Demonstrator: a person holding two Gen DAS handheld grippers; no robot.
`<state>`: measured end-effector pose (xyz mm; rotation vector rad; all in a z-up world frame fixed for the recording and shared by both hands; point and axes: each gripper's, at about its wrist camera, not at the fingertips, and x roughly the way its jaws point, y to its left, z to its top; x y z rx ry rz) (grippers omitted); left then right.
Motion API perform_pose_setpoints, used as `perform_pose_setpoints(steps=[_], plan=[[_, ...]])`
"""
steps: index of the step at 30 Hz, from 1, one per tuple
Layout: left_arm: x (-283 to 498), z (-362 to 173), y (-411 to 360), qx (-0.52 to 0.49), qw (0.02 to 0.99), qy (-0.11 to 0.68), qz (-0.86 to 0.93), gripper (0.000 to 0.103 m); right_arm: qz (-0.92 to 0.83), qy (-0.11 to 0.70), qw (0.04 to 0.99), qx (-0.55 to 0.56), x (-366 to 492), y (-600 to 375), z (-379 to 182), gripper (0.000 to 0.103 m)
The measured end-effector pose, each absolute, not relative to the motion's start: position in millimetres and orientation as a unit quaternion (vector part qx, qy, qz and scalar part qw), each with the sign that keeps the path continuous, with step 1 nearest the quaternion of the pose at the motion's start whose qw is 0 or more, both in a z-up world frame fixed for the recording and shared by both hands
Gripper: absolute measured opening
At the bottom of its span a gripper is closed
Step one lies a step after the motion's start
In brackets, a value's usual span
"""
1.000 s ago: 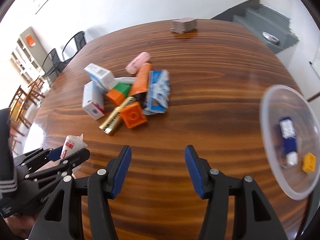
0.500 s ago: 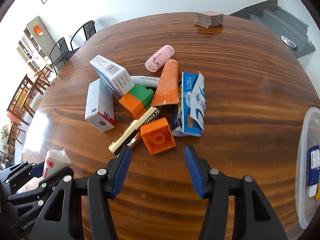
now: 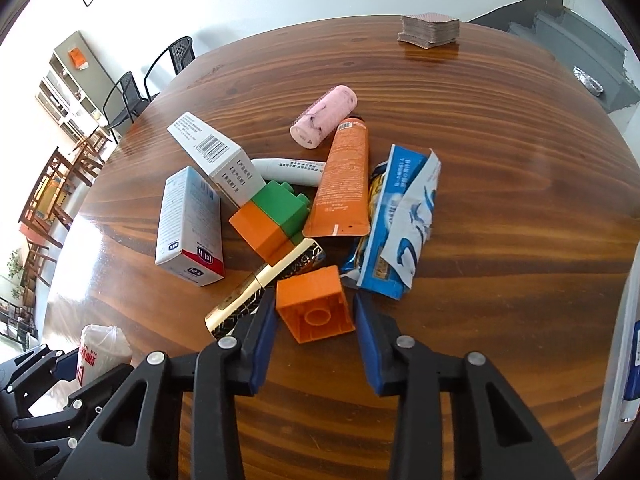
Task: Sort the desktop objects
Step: 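Grasp the orange block with the right tool while the left tool holds the bandage roll, then carry the bandage roll and orange block into the bowl and release both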
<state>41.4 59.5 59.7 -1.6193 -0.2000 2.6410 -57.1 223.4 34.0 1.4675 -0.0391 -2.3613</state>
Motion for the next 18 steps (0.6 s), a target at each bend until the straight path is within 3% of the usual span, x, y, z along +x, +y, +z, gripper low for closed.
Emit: perform_pose_setpoints(steps=[18], plan=[[47.3, 72.6, 98.3, -0.522, 0.032, -0.044, 0.851, 0.039, -0.838, -0.054, 0.176, 0.513, -15.9, 275.4, 58.5, 0.041]])
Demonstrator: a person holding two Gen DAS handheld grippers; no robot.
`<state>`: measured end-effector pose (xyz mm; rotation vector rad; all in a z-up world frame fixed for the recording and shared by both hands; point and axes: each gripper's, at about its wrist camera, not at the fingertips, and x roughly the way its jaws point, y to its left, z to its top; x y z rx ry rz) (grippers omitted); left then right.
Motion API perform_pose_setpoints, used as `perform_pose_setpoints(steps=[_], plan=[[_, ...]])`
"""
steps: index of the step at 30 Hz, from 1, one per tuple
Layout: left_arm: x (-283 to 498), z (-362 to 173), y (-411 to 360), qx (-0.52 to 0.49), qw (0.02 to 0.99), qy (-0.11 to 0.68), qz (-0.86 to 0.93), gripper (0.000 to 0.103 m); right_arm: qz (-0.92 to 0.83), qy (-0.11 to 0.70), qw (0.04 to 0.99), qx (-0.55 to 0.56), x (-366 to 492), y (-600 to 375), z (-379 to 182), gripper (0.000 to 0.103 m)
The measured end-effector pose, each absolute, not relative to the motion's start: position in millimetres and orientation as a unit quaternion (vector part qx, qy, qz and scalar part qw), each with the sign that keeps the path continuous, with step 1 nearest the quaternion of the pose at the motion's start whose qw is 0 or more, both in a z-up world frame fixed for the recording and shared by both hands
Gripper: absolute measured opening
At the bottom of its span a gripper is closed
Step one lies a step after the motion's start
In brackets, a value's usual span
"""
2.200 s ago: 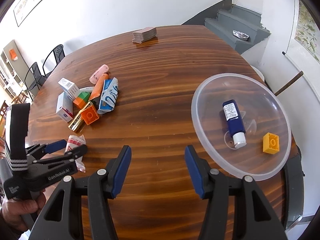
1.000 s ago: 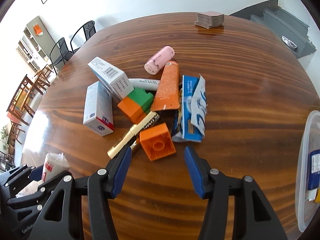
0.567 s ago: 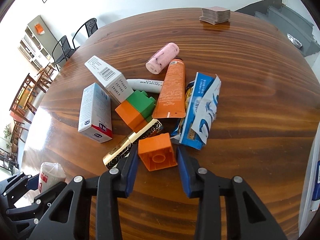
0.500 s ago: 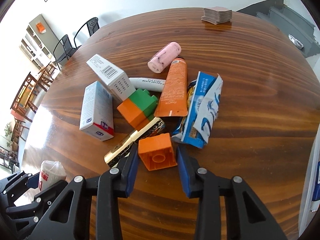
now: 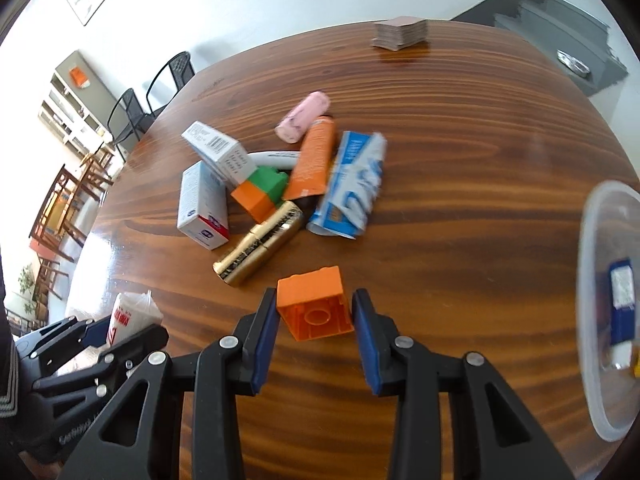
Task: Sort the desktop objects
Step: 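Carry the bandage roll and orange block into the bowl and release both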
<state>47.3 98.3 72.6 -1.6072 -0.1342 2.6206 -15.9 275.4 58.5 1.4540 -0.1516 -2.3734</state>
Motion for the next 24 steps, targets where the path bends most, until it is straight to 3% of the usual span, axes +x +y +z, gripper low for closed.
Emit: perform_pose_setpoints(steps=[24], plan=[[29.2, 96.3, 250.2, -0.498, 0.140, 0.004, 0.856, 0.039, -0.879, -0.119, 0.035, 0.461, 48.7, 451.2, 101.7, 0.041]])
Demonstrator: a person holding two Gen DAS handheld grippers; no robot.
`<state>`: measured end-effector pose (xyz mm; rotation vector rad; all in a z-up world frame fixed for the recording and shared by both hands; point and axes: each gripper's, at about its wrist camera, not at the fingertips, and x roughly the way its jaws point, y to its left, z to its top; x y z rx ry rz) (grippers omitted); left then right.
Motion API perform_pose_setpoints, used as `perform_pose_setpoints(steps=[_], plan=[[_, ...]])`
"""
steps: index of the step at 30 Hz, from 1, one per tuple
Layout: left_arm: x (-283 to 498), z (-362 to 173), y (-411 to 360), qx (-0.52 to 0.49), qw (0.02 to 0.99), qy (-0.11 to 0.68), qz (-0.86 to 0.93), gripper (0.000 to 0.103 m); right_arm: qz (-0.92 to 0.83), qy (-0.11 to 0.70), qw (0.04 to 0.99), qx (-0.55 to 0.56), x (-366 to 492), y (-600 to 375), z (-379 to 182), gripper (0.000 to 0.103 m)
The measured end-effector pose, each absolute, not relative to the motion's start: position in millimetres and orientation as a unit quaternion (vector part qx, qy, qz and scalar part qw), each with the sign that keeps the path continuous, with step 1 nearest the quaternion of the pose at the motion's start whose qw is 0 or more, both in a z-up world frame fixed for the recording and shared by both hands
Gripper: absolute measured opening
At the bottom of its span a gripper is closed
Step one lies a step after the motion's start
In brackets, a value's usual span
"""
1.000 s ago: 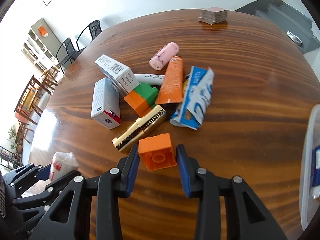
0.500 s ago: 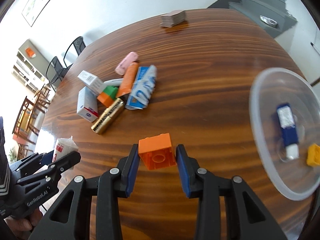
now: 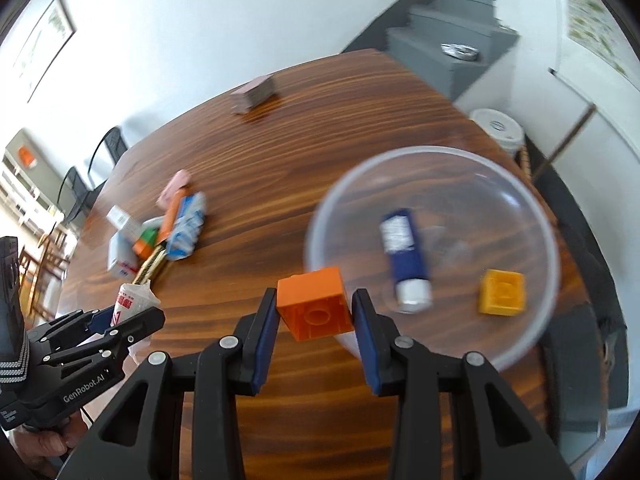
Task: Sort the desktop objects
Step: 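Carry the bandage roll and orange block into the bowl and release both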
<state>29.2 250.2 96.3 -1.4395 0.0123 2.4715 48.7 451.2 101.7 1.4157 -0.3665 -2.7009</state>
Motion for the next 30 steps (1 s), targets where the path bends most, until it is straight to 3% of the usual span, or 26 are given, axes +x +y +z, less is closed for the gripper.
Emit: perform_pose_setpoints(steps=[13, 30], plan=[[2.4, 106.5, 352.2, -0.487, 0.210, 0.017, 0.848, 0.039, -0.871, -0.137, -0.009, 0.472, 60.5, 524.7, 83.8, 0.041], [-29.2, 86.7, 396.3, -0.516, 0.209, 0.007, 0.831, 0.041, -0.862, -0.142, 0.012, 0.486, 48.9, 545.3, 66.9, 0.042]])
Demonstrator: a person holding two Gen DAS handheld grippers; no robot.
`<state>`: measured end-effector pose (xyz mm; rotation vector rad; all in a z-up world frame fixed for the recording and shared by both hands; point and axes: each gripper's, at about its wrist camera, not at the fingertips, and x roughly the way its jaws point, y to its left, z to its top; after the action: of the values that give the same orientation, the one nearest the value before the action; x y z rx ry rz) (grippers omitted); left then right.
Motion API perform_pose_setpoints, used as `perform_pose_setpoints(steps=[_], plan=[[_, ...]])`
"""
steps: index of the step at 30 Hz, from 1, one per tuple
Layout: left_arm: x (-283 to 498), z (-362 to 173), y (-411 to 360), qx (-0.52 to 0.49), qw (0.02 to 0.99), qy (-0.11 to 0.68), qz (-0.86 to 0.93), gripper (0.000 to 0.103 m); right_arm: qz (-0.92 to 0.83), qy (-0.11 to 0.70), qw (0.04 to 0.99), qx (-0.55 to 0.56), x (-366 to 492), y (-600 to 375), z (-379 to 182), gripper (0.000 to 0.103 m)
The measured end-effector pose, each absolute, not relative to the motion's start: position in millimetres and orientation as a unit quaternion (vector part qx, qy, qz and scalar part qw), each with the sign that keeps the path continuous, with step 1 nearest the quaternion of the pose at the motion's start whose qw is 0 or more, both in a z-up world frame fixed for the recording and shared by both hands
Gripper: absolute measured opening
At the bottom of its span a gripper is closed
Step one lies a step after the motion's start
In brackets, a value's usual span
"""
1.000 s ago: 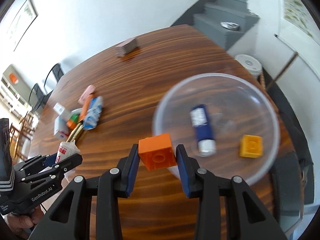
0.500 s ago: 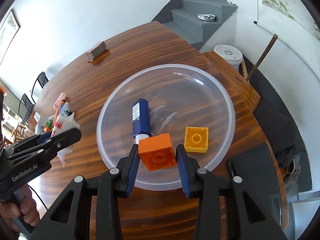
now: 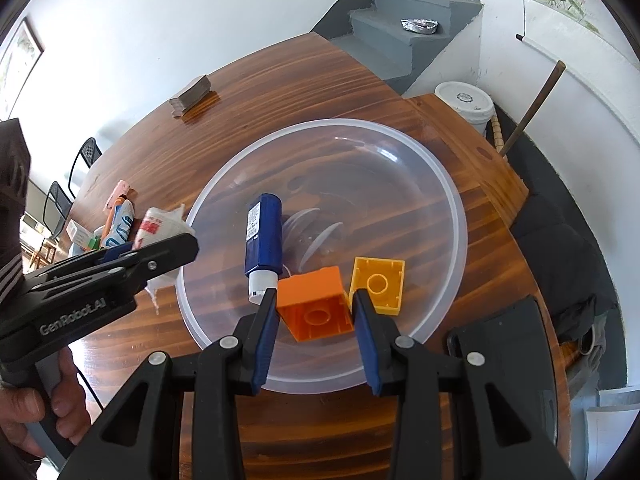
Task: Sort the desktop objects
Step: 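Carry the bandage roll and orange block into the bowl and release both, then move both tools back to the pile and grasp the white medicine box with the left tool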
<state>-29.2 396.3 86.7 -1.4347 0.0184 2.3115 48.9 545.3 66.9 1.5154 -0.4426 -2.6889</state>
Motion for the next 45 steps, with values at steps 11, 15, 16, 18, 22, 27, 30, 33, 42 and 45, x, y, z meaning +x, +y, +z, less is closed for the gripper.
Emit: perform_pose_setpoints(steps=[11, 15, 16, 18, 22, 27, 30, 33, 42, 45], plan=[[-28.8, 88.5, 383.8, -0.515, 0.186, -0.025, 0.837, 0.066, -0.863, -0.147, 0.016, 0.482, 48.4, 546.2, 67.6, 0.042], [-26.4, 89.8, 380.2, -0.512, 0.179, -0.017, 0.840, 0.066, -0.863, -0.147, 0.018, 0.482, 49.9, 543.5, 68.0, 0.042], [-27.0, 89.4, 379.8, -0.512, 0.177, -0.014, 0.840, 0.066, -0.863, -0.147, 0.018, 0.482, 50.2, 542.2, 68.3, 0.042], [-25.5, 88.6, 378.3, -0.513, 0.174, -0.009, 0.840, 0.066, -0.864, -0.146, 0.020, 0.481, 50.7, 540.7, 69.2, 0.042], [-23.9, 88.4, 370.8, -0.512, 0.158, -0.009, 0.844, 0.066, -0.866, -0.144, 0.024, 0.479, 51.6, 535.3, 72.5, 0.042], [-18.1, 91.2, 350.6, -0.511, 0.134, -0.012, 0.849, 0.066, -0.867, -0.138, 0.037, 0.477, 48.7, 523.4, 77.1, 0.042], [-13.4, 95.0, 333.2, -0.508, 0.117, -0.013, 0.853, 0.066, -0.869, -0.135, 0.049, 0.474, 44.3, 509.0, 80.1, 0.042], [-11.0, 97.4, 312.8, -0.506, 0.100, -0.021, 0.857, 0.066, -0.872, -0.131, 0.060, 0.468, 40.5, 491.3, 83.5, 0.042], [-5.9, 102.4, 239.4, -0.499, 0.052, -0.046, 0.864, 0.066, -0.875, -0.116, 0.088, 0.461, 32.8, 441.2, 93.4, 0.042], [-6.2, 100.9, 213.5, -0.501, 0.031, -0.061, 0.863, 0.066, -0.873, -0.114, 0.095, 0.464, 30.9, 428.2, 93.2, 0.042]])
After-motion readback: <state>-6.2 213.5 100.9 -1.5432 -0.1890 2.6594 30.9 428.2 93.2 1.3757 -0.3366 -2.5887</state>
